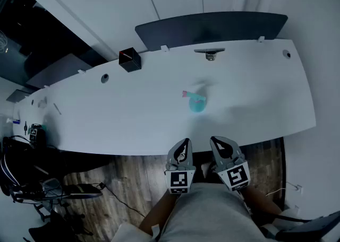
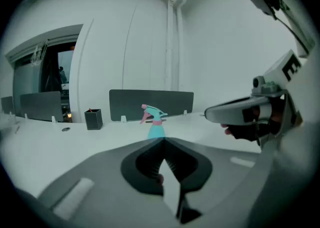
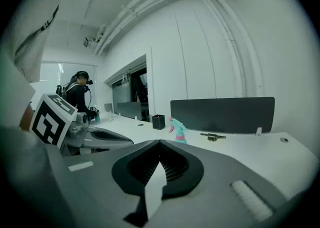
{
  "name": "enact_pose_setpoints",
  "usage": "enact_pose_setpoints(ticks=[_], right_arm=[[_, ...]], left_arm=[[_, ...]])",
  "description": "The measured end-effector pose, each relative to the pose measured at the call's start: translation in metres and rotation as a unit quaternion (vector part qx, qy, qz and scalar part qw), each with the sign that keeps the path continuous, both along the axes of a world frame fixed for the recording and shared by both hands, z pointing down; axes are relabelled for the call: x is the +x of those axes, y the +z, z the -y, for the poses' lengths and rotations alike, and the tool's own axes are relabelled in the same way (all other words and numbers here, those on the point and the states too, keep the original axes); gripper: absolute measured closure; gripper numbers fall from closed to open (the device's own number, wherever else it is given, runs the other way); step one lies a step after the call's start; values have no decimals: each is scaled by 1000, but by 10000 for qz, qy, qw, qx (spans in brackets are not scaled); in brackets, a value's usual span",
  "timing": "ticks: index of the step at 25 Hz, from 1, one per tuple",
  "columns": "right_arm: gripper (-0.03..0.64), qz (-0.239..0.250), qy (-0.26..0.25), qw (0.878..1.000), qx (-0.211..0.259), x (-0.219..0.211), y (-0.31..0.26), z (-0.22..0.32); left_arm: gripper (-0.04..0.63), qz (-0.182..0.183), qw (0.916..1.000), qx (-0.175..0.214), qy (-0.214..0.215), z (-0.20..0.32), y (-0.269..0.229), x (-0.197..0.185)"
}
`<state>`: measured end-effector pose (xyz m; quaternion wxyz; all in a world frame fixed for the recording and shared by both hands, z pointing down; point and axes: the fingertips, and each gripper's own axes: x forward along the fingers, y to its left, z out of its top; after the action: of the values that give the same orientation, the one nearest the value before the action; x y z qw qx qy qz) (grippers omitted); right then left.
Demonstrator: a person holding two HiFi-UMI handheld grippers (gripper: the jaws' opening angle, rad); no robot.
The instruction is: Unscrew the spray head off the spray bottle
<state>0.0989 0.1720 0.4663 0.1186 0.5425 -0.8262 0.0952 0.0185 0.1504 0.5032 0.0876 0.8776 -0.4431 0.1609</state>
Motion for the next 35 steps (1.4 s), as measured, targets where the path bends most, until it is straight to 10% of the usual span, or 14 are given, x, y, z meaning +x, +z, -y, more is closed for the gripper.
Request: enact_pose_setpoints(ticks=[12, 35], right_arm=[[616, -520, 229, 9972, -484, -30, 15, 82], [617, -762, -632, 9944, -383, -9, 9, 121]], left_arm=[[594, -84, 9964, -350, 770, 94, 21, -5], [594, 483, 9927, -706, 846, 127, 64, 11]])
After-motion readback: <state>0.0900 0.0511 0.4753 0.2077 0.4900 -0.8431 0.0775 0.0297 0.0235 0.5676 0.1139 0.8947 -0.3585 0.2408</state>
